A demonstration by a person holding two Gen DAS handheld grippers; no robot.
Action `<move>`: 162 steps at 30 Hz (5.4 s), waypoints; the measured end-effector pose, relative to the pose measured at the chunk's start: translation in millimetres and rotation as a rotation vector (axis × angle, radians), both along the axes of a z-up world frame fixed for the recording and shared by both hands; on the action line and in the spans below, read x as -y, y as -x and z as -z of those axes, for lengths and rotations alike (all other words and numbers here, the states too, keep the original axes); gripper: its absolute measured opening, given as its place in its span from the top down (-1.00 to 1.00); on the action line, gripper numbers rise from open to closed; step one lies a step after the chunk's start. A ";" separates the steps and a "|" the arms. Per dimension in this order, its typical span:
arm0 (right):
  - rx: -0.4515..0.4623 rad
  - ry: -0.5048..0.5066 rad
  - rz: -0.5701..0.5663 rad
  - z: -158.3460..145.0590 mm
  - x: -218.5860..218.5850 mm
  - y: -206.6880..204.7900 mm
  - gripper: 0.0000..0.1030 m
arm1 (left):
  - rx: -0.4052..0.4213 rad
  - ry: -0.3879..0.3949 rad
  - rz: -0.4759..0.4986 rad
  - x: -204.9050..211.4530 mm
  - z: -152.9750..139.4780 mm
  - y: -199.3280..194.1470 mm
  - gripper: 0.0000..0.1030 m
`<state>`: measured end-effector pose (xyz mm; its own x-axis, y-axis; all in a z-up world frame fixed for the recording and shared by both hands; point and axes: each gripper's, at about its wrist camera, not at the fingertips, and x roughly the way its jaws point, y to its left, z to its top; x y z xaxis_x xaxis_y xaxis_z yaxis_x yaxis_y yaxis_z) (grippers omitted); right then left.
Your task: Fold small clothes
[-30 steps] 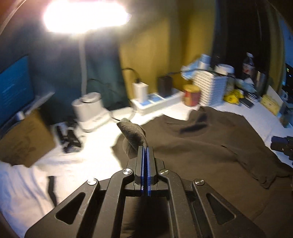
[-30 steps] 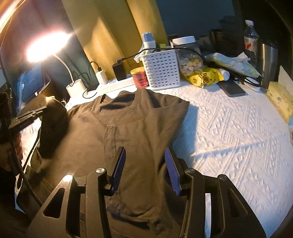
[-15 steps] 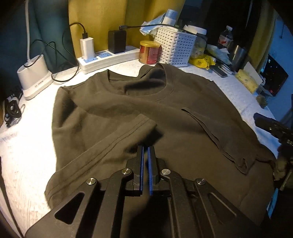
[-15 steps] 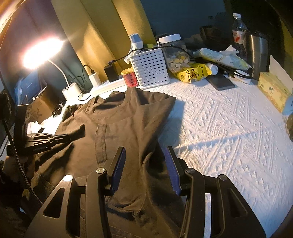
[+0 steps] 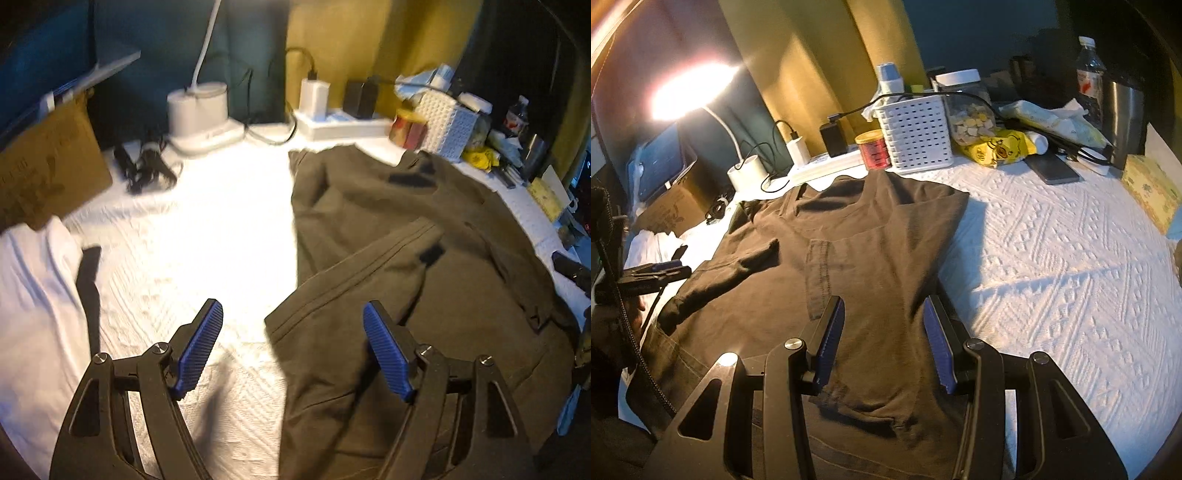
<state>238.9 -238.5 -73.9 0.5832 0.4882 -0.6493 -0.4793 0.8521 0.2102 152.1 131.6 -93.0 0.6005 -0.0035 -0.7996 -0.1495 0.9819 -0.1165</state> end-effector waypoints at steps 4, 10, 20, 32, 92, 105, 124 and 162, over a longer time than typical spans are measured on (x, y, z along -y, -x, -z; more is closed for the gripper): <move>0.008 0.008 -0.008 -3.6 -4.6 4.7 0.08 | 0.002 0.058 0.038 -1.6 11.2 -0.8 -0.30; 0.010 0.016 0.000 -5.3 -4.5 10.4 0.08 | 0.057 0.004 0.089 17.6 1.0 5.7 0.83; 0.001 0.014 -0.003 -2.1 -3.0 14.4 0.08 | 0.077 -0.088 0.330 82.7 -12.7 20.7 0.96; -0.058 0.069 -0.123 20.9 -18.5 23.0 0.08 | 0.040 -0.023 0.372 102.3 -17.7 7.3 0.36; -0.035 0.113 0.020 2.0 22.1 -70.4 0.07 | 0.088 -0.040 0.191 13.5 -5.9 -80.5 -0.39; -0.160 0.022 -0.013 31.5 11.5 -155.4 0.07 | 0.025 -0.062 0.179 -12.0 14.9 -134.8 0.87; 0.051 0.250 0.029 13.4 -0.3 -192.7 0.90 | 0.003 -0.162 0.114 -34.6 15.5 -130.0 0.94; 0.120 0.528 -0.116 28.0 -17.5 -1.4 -0.13 | -0.063 -0.123 0.194 48.9 7.5 -2.7 -0.30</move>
<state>240.2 -221.0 -102.0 0.6298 0.1804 -0.7555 -0.5710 0.7670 -0.2929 154.8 82.7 -100.5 0.5472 -0.0142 -0.8369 0.0406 0.9991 0.0096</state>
